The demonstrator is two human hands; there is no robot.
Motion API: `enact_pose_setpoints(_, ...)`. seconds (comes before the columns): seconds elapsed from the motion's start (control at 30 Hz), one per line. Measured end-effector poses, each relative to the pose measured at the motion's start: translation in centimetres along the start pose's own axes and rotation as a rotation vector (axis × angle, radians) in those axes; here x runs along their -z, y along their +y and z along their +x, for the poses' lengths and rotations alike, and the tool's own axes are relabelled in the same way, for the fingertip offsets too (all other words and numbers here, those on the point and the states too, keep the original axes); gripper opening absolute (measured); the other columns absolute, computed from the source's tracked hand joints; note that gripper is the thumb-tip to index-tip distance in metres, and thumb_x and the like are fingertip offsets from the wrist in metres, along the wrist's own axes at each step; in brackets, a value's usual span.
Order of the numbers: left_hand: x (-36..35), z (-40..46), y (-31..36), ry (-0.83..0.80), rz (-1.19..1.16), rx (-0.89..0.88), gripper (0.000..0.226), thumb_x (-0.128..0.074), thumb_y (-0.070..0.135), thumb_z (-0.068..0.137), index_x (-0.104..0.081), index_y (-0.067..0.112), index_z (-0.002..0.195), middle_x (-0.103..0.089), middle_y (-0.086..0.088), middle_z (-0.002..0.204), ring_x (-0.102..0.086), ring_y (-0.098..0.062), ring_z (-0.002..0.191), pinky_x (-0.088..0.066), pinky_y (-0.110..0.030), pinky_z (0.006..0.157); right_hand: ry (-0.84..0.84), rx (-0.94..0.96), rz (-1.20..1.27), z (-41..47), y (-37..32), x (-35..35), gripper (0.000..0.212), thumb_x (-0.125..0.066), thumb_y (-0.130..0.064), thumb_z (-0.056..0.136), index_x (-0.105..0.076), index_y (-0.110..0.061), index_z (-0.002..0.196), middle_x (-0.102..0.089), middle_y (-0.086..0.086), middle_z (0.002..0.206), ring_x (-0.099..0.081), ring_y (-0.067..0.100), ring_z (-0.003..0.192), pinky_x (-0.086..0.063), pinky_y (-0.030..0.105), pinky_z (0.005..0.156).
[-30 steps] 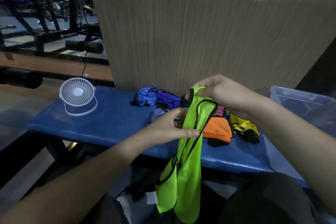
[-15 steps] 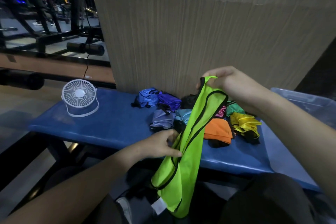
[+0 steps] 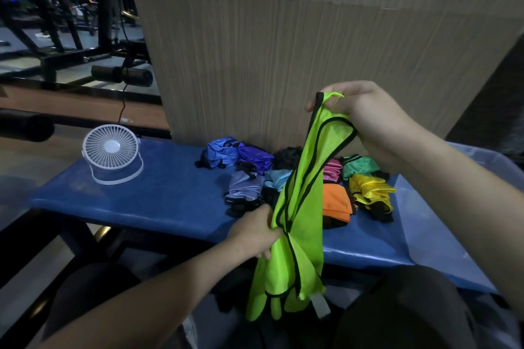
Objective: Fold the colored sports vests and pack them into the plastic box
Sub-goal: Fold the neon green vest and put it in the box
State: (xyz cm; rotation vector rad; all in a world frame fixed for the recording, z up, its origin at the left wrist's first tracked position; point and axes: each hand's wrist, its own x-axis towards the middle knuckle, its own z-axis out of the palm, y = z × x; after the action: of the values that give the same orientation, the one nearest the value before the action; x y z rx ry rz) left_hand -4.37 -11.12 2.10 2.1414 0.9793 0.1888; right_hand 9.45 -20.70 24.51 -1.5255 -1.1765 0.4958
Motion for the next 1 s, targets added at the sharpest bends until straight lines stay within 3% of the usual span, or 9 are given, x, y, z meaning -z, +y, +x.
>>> enact_pose_setpoints(0.1, 1.0, 0.8, 0.1, 0.049, -0.051, -0.003, 0.003, -0.057, 0.027, 0.094, -0.056, 0.025, 0.091, -0.068, 0.002, 0.057, -0.059, -0.015, 0.038, -0.048, -0.024, 0.045, -0.005, 0.014, -0.018, -0.1, -0.1, 0.4, 0.032, -0.049, -0.001, 0.096, -0.075, -0.01, 0.082, -0.065, 0.006, 0.064, -0.057, 0.023, 0.064, -0.041, 0.026, 0.057)
enact_pose_setpoints(0.17, 1.7, 0.9, 0.2, 0.019, -0.243, 0.042, 0.013, -0.048, 0.015, 0.1, -0.057, 0.024, 0.103, -0.069, -0.002, 0.06, -0.054, -0.014, 0.036, -0.04, -0.021, 0.038, -0.009, 0.022, -0.02, -0.2, -0.3, 0.8, 0.032, -0.048, 0.0, 0.096, -0.075, -0.011, 0.082, -0.066, 0.002, 0.062, -0.059, 0.018, 0.06, -0.042, 0.021, 0.054)
enact_pose_setpoints(0.33, 2.7, 0.5, 0.6, -0.047, -0.469, 0.032, 0.023, -0.041, 0.006, 0.102, -0.061, 0.016, 0.108, -0.066, -0.01, 0.101, -0.06, -0.02, 0.086, -0.046, -0.023, 0.067, -0.02, 0.03, -0.011, -0.4, -0.5, 1.1, 0.029, -0.048, 0.0, 0.096, -0.074, -0.007, 0.086, -0.067, 0.008, 0.069, -0.062, 0.019, 0.063, -0.044, 0.023, 0.055)
enact_pose_setpoints(0.43, 2.9, 0.3, 0.2, -0.119, -0.541, -0.006, 0.022, -0.055, 0.005, 0.095, -0.063, 0.012, 0.114, -0.07, -0.002, 0.108, -0.065, -0.012, 0.088, -0.052, -0.015, 0.068, -0.033, 0.021, -0.002, -0.4, -0.4, 1.1, 0.03, -0.047, 0.0, 0.097, -0.074, -0.006, 0.086, -0.069, 0.006, 0.066, -0.063, 0.018, 0.061, -0.046, 0.022, 0.054)
enact_pose_setpoints(0.57, 2.6, 1.2, -1.6, -0.058, -0.134, -0.111, 0.058, -0.083, 0.018, 0.076, -0.051, 0.016, 0.125, -0.06, 0.002, 0.12, -0.06, -0.011, 0.105, -0.049, -0.02, 0.08, -0.016, 0.018, 0.008, -0.4, -0.4, 1.3, 0.031, -0.048, -0.001, 0.097, -0.074, -0.008, 0.084, -0.069, 0.0, 0.062, -0.062, 0.014, 0.056, -0.046, 0.018, 0.052)
enact_pose_setpoints(0.67, 2.5, 1.7, -2.9, -0.038, -0.059, -0.157, 0.066, -0.084, 0.015, 0.074, -0.049, 0.015, 0.13, -0.061, 0.004, 0.12, -0.06, -0.013, 0.104, -0.05, -0.024, 0.088, -0.012, 0.024, -0.007, -0.3, -0.3, 1.6, 0.031, -0.048, 0.0, 0.097, -0.074, -0.009, 0.084, -0.069, -0.001, 0.061, -0.062, 0.014, 0.056, -0.046, 0.02, 0.052)
enact_pose_setpoints(0.77, 2.4, 1.4, -3.5, -0.001, -0.018, -0.162, 0.06, -0.073, 0.005, 0.079, -0.046, 0.021, 0.13, -0.057, 0.01, 0.093, -0.052, -0.001, 0.068, -0.042, -0.012, 0.061, -0.004, 0.027, -0.033, -0.2, -0.2, 2.1, 0.03, -0.047, 0.001, 0.097, -0.074, -0.007, 0.085, -0.068, -0.001, 0.061, -0.061, 0.014, 0.056, -0.045, 0.02, 0.052)
enact_pose_setpoints(0.83, 2.3, 1.2, -4.0, 0.008, 0.002, -0.126, 0.06, -0.068, 0.006, 0.078, -0.044, 0.025, 0.13, -0.05, 0.008, 0.082, -0.045, -0.004, 0.059, -0.038, -0.02, 0.055, 0.023, 0.032, -0.042, 0.0, -0.3, 2.7, 0.029, -0.048, 0.001, 0.096, -0.074, -0.008, 0.085, -0.067, 0.001, 0.063, -0.06, 0.015, 0.057, -0.044, 0.022, 0.053)
enact_pose_setpoints(1.0, 2.3, 1.2, -6.6, -0.055, 0.097, -0.032, 0.043, -0.064, 0.031, 0.068, -0.056, 0.027, 0.11, -0.069, 0.001, 0.1, -0.068, -0.022, 0.094, -0.055, -0.042, 0.083, 0.109, 0.03, -0.072, 0.8, -0.2, 4.5, 0.028, -0.05, -0.001, 0.094, -0.074, -0.01, 0.082, -0.064, 0.011, 0.074, -0.057, 0.016, 0.058, -0.042, 0.025, 0.055)
